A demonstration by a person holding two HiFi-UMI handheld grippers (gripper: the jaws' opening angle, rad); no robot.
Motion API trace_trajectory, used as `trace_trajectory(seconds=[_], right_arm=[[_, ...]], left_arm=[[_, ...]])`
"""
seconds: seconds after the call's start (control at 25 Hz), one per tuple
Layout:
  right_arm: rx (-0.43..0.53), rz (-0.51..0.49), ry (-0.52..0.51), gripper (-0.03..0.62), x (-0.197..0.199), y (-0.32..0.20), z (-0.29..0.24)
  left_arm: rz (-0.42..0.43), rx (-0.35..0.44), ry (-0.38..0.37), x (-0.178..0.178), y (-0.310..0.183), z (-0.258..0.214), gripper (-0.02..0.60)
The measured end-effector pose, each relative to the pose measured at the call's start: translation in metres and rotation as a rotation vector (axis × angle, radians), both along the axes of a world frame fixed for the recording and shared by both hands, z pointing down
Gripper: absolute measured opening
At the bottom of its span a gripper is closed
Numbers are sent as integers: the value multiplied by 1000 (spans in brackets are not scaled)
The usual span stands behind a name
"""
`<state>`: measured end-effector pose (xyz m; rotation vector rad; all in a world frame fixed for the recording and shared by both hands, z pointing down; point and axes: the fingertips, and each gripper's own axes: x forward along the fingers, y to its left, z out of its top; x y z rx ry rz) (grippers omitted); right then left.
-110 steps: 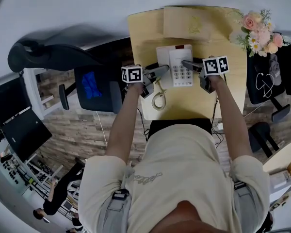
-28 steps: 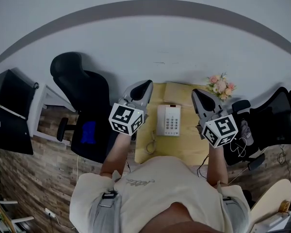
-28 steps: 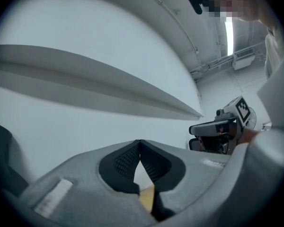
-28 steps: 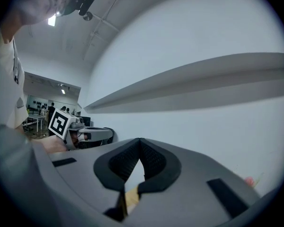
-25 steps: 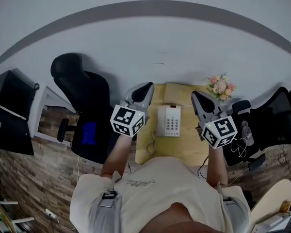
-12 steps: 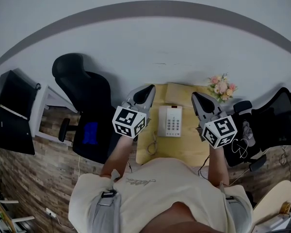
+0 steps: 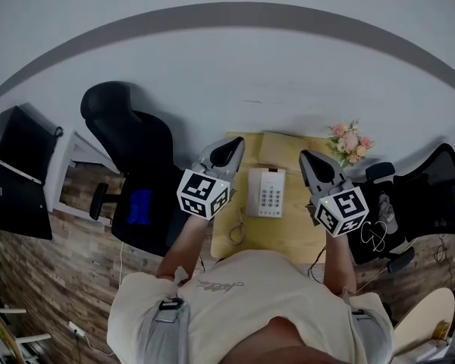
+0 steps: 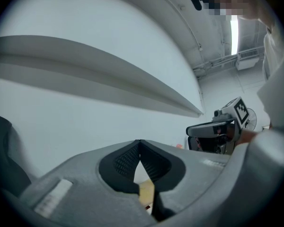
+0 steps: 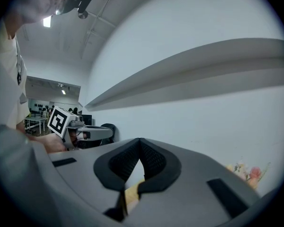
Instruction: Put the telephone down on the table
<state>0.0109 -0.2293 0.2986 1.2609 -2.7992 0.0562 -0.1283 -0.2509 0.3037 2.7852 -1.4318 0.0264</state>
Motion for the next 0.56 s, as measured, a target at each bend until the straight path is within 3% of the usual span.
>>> trace_trajectory(seconds=[0.56], right_arm=[[-11, -7, -6, 2, 3, 0, 11]], left_arm=[[-16, -9, 29, -5, 4, 9, 17]])
